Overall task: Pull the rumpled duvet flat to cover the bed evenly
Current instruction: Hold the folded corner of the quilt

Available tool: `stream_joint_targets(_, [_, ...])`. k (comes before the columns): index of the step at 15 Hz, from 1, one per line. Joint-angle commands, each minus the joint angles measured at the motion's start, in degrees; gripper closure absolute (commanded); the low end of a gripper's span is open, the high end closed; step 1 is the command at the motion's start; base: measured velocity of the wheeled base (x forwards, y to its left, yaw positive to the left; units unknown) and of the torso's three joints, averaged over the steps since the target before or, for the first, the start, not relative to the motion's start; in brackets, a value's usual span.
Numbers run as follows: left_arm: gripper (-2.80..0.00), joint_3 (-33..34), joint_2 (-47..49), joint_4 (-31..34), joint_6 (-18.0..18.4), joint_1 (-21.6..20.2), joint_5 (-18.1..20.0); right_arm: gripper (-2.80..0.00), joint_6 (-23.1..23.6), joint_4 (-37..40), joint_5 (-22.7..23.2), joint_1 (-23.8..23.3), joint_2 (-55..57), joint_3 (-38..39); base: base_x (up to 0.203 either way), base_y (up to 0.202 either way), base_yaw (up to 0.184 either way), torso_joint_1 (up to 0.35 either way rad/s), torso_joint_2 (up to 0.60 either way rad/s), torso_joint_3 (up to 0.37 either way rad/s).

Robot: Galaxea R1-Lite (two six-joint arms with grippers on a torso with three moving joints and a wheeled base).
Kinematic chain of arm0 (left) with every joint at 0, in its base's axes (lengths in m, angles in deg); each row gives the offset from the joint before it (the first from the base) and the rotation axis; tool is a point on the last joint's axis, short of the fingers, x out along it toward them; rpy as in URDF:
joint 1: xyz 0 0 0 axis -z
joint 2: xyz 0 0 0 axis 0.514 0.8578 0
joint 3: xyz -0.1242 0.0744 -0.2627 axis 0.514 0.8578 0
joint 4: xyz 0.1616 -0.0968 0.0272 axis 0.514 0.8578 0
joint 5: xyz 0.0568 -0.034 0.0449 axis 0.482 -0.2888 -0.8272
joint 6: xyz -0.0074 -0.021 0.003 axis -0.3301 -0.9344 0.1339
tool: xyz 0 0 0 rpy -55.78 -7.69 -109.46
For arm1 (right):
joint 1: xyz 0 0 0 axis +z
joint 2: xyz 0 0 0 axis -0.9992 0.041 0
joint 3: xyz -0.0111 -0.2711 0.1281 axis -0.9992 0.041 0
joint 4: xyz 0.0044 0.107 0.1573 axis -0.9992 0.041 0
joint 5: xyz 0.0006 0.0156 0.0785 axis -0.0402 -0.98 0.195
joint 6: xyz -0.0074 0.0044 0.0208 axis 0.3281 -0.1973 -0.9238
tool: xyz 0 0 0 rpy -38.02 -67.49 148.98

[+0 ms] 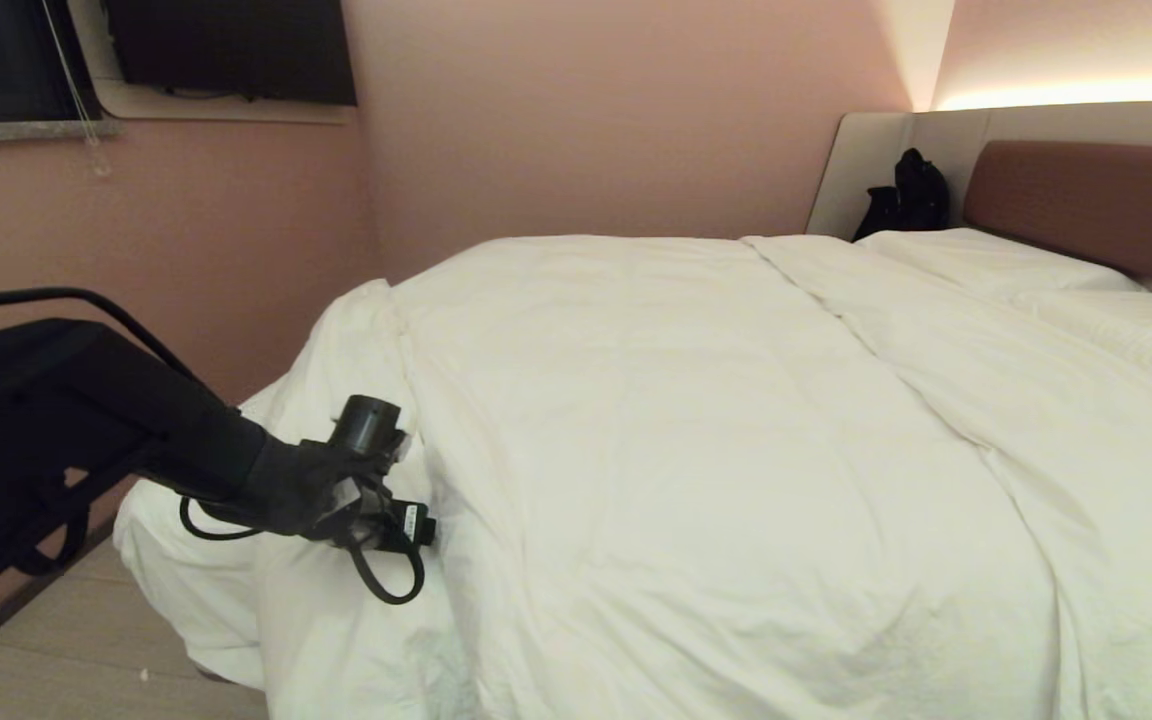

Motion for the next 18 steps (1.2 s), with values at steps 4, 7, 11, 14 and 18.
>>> stream_joint_targets(4, [-2.8, -1.3, 5.03, -2.2, -0.07, -0.07, 0.0, 0.0, 0.03, -0.03, 0.1, 0.02, 0.06, 0.0, 0.0, 0.0, 0.0, 0.0, 0.0, 0.0])
stream_joint_targets(7, [-2.8, -2.1, 6.69, -2.45, -0.14, -0.08, 0.0, 0.0, 0.03, -0.03, 0.02, 0.02, 0.06, 0.0, 0.0, 0.0, 0.0, 0.0, 0.0, 0.0])
stream_joint_targets(11, [-2.8, -2.27, 7.22, -2.45, -0.14, -0.08, 0.09, 0.0, 0.03, -0.03, 0.02, 0.02, 0.06, 0.0, 0.0, 0.0, 0.0, 0.0, 0.0, 0.0])
stream_joint_targets(14, [-2.8, -2.27, 6.95, -2.45, -0.22, -0.08, 0.09, 0.0, 0.03, -0.03, 0.02, 0.02, 0.06, 0.0, 0.0, 0.0, 0.0, 0.0, 0.0, 0.0])
stream_joint_targets(18, [-2.8, -2.27, 7.33, -2.45, -0.2, -0.08, 0.09, 0.0, 0.03, -0.03, 0.02, 0.02, 0.06, 0.0, 0.0, 0.0, 0.0, 0.0, 0.0, 0.0])
